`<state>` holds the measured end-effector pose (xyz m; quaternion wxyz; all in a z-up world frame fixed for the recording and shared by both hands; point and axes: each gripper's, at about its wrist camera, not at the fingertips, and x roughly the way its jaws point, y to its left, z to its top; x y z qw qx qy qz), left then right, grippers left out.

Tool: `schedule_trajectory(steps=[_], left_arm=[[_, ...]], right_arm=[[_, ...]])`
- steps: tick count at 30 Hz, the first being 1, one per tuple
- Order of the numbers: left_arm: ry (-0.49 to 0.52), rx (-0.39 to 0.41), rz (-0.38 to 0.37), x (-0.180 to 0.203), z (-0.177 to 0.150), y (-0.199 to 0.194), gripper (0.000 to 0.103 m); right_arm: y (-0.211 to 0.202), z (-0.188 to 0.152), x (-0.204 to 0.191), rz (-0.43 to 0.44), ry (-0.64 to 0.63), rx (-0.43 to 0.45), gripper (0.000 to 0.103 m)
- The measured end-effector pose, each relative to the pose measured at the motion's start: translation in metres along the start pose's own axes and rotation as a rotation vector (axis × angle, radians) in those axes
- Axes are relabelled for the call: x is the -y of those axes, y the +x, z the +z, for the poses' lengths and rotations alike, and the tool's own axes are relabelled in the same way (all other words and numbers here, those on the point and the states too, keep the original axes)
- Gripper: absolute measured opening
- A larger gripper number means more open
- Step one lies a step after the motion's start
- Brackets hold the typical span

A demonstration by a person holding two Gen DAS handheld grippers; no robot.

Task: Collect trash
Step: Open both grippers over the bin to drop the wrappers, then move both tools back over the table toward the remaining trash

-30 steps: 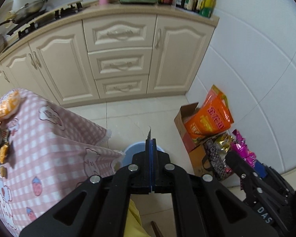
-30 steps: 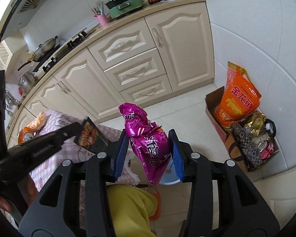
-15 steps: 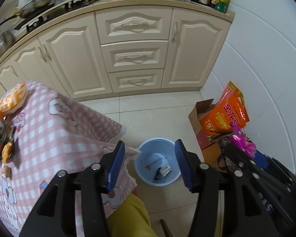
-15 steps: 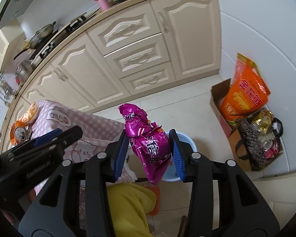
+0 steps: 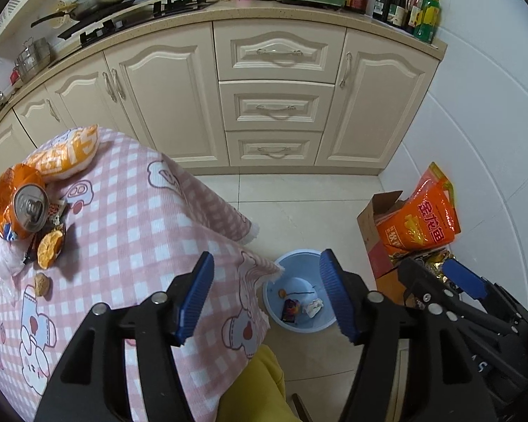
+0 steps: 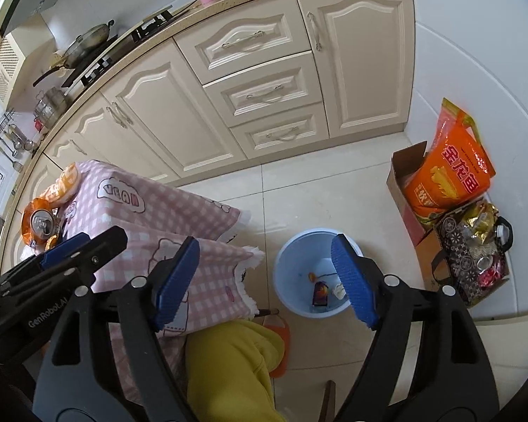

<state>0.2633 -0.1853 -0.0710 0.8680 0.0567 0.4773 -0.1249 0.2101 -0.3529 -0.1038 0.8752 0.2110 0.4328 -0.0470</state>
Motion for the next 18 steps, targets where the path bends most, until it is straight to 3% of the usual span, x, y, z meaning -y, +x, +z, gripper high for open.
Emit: schedule_trajectory(steps=[18], left_arm=[[-0.022,0.025,-0.012,-0.025,-0.034,-0.039,0.063]], right_arm=[[-0.035,-0.025,-0.02,0.001,-0.007,0.027,0.079]])
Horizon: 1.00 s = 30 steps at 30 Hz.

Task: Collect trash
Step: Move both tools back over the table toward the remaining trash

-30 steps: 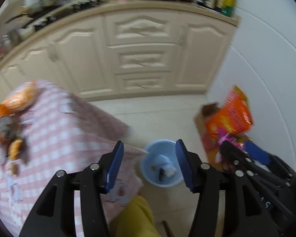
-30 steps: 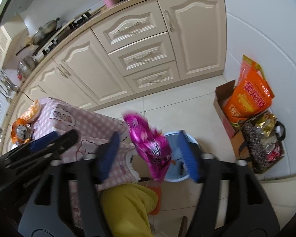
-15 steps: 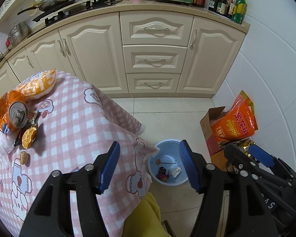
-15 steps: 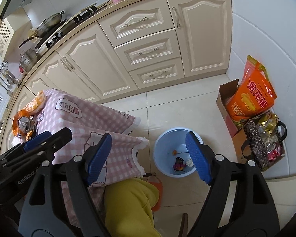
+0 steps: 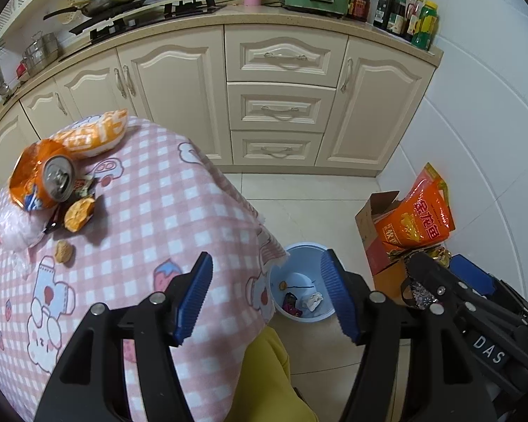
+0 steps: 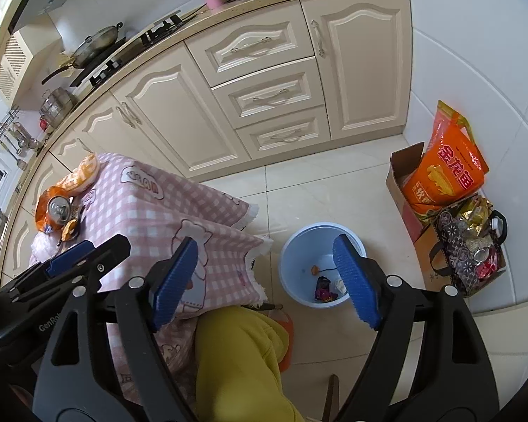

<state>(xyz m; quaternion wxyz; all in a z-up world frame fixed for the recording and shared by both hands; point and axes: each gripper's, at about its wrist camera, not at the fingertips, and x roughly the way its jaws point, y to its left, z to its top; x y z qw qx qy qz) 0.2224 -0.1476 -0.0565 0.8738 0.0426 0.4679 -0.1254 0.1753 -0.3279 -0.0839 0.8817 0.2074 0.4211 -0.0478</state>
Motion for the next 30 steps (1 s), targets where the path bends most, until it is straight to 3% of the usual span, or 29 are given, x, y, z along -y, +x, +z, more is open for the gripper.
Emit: schedule_trajectory(steps=[13,30], left_arm=[[-0.079,0.049,0.036,-0.056,-0.019,-0.037,0.07],[-0.308,0.062,0.172,-0.188,-0.049,-0.063,0.075]], right_arm=[[-0.009,-0.014,-0.049,0.035,-0.055,0.002,0.084],[0.028,-0.036,-0.181,0.175,-0.284,-0.098,0.085]])
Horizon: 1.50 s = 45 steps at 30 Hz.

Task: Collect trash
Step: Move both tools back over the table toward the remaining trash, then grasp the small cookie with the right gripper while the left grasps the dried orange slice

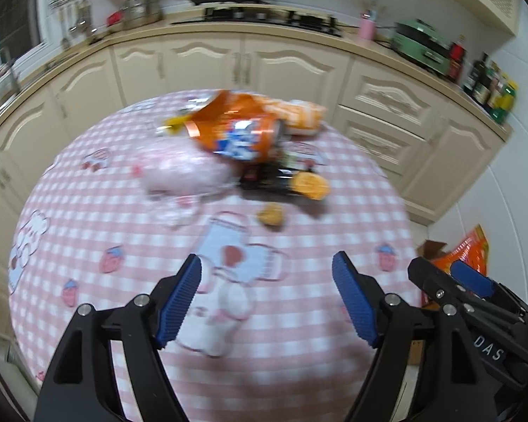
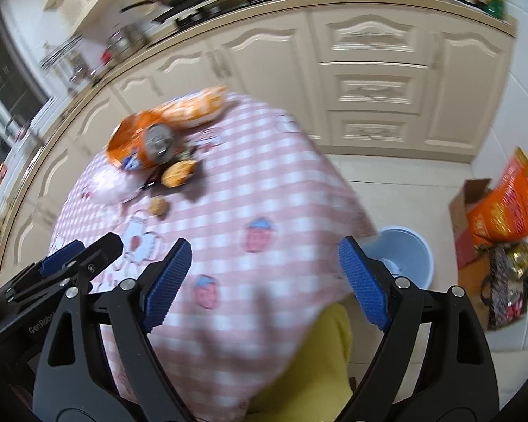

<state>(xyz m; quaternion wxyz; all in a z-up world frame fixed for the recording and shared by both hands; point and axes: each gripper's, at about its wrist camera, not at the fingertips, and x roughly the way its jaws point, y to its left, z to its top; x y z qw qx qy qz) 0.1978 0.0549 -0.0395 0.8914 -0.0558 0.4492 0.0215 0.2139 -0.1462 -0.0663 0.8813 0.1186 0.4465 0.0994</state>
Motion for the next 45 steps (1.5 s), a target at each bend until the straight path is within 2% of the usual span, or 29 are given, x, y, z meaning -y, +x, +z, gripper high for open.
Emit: schedule_trajectory(steps=[9,18,20,22,23,24,25,27,32,40,45], left_arm=[[-0.121,-0.02,0.069,-0.069,0.002,0.008,0.077],[-0.187,-0.047,0.107,-0.109,0.006,0.022,0.077],[-0.195,-0.055,0.111,-0.112,0.007,0.025,0.077],[-0.201,-0.061,0.114,-0.116,0.008,0.028,0.077],[-0.205,-0.065,0.113,-0.118,0.008,0.03,0.077],[-0.207,-0.069,0.112,-0.118,0.008,0.032,0.077],[-0.206,-0.073,0.11,-0.118,0.009,0.033,0.077],[-0.199,-0.084,0.106,-0.116,0.009,0.037,0.077],[-0.175,-0.082,0.087,-0.103,0.013,0.039,0.077],[-0.082,-0.086,0.044,-0.052,0.02,0.041,0.078],[-0.009,-0.086,0.017,-0.012,0.027,0.043,0.081]], right_arm=[[0.044,0.009,-0.064,0.049,-0.138,-0.058,0.085],[0.081,0.017,-0.103,0.024,-0.244,-0.07,0.084],[0.089,0.018,-0.11,-0.001,-0.272,-0.063,0.081],[0.098,0.018,-0.113,-0.002,-0.287,-0.075,0.068],[0.104,0.019,-0.114,-0.008,-0.289,-0.082,0.066],[0.103,0.018,-0.115,-0.022,-0.299,-0.058,0.052],[0.104,0.018,-0.116,-0.036,-0.313,-0.043,0.033],[0.104,0.018,-0.115,-0.028,-0.322,-0.039,0.028],[0.09,0.015,-0.102,0.047,-0.305,-0.059,0.027],[0.055,0.015,-0.071,0.065,-0.25,-0.007,0.028],[0.04,0.029,-0.032,0.034,-0.177,0.038,0.028]])
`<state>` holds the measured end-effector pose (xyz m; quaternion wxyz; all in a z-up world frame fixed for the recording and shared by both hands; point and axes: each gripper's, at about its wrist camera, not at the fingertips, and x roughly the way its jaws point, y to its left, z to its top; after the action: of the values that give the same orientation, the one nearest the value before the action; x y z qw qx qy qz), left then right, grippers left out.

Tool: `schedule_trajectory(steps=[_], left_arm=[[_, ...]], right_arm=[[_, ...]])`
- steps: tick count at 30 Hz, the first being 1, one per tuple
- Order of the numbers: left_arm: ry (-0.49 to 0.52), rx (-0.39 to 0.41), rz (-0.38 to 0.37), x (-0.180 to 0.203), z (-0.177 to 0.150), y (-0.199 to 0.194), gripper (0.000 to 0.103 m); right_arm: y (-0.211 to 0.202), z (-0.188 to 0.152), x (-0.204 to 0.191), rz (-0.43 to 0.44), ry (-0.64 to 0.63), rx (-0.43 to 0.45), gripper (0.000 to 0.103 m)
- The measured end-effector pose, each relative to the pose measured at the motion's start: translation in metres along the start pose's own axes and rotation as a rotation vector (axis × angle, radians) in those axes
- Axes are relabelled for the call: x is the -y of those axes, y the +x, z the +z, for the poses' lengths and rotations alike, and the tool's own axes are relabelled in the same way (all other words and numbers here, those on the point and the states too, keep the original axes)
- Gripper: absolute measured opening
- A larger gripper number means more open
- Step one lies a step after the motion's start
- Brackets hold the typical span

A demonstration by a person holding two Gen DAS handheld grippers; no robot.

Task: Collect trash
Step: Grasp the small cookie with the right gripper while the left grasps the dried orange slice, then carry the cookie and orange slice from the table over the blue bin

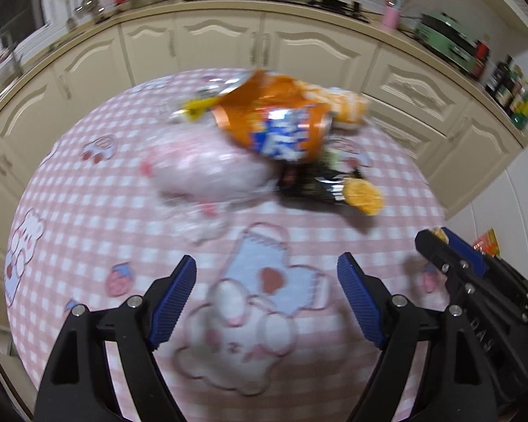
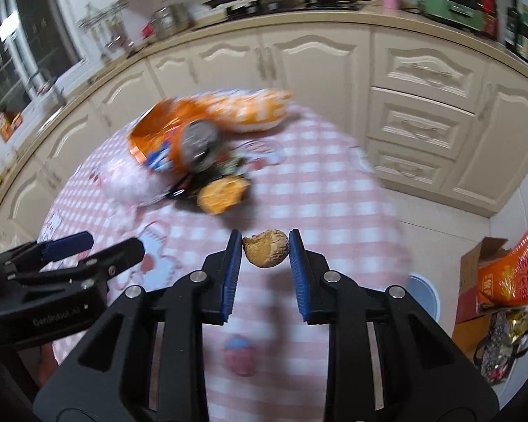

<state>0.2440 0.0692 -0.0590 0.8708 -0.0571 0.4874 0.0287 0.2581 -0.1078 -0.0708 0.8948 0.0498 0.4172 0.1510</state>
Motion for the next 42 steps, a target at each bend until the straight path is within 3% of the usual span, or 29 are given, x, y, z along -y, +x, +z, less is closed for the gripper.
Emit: schedule_trajectory(steps=[10,13,14,17,21,30,42], left_arm=[[0.071,0.031,0.009,0.058,0.028,0.024,0.081],[0.037,0.047,0.058,0.062,0.034,0.041,0.08],[0.036,0.043,0.059,0.062,0.036,0.046,0.074],[0.028,-0.019,-0.015,0.058,0.038,0.061,0.033],[0.03,0.028,0.038,0.055,0.035,0.054,0.033],[0.005,0.06,-0.032,0.045,0.025,0.025,0.033],[0.099,0.077,-0.093,0.077,-0.002,-0.001,0.033]], right_arm=[[-0.003,0.001,0.07,-0.005,0.132,0.039,0.028],[0.005,-0.001,0.082,0.011,0.151,0.029,0.028],[0.008,-0.001,0.085,0.015,0.155,0.023,0.028],[0.013,-0.002,0.092,0.023,0.171,0.015,0.028],[0.011,-0.002,0.097,0.023,0.182,0.021,0.028],[-0.006,-0.009,0.089,0.013,0.171,0.034,0.028],[-0.045,-0.025,0.087,-0.037,0.172,0.066,0.028]])
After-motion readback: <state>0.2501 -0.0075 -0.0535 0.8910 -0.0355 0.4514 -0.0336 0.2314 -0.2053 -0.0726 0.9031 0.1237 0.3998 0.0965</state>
